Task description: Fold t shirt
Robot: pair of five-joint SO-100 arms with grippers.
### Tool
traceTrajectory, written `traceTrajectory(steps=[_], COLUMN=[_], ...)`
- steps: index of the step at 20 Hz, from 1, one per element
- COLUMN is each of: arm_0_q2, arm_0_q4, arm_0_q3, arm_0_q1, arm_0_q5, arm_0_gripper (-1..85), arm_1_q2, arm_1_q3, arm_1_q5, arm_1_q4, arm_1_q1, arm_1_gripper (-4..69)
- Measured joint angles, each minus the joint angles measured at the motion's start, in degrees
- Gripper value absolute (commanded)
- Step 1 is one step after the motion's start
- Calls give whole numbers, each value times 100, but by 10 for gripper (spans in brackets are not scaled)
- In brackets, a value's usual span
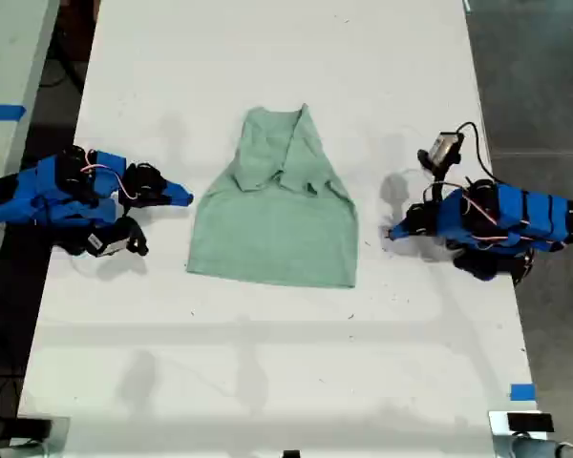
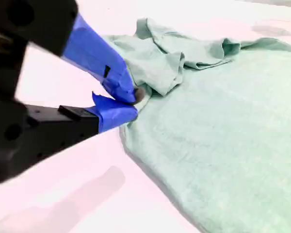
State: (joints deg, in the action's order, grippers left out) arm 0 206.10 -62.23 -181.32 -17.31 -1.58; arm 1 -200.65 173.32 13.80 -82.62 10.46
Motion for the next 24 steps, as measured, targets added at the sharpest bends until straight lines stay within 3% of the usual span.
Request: traceTrajectory(steps=[11, 15, 18, 24], arm_0_q2=[0, 0, 0, 0], arm_0_q4=[0, 0, 0, 0], arm_0_q3=[0, 0, 0, 0], arm_0_q1=[0, 0, 0, 0], arm_0_q5=[-70, -70, -70, -79], arm_0_gripper=[1, 1, 1, 1], arm_1_q2=[-9, 1020, 3050, 6961], arm_1_q3=[0, -1187, -2479, -4245], arm_1_q5=[-352, -501, -738, -835], arm_1_q4=[-9, -281, 149, 1213], arm_1_q1=[123, 167, -97, -290], arm_1_gripper=[-1, -1, 5, 137])
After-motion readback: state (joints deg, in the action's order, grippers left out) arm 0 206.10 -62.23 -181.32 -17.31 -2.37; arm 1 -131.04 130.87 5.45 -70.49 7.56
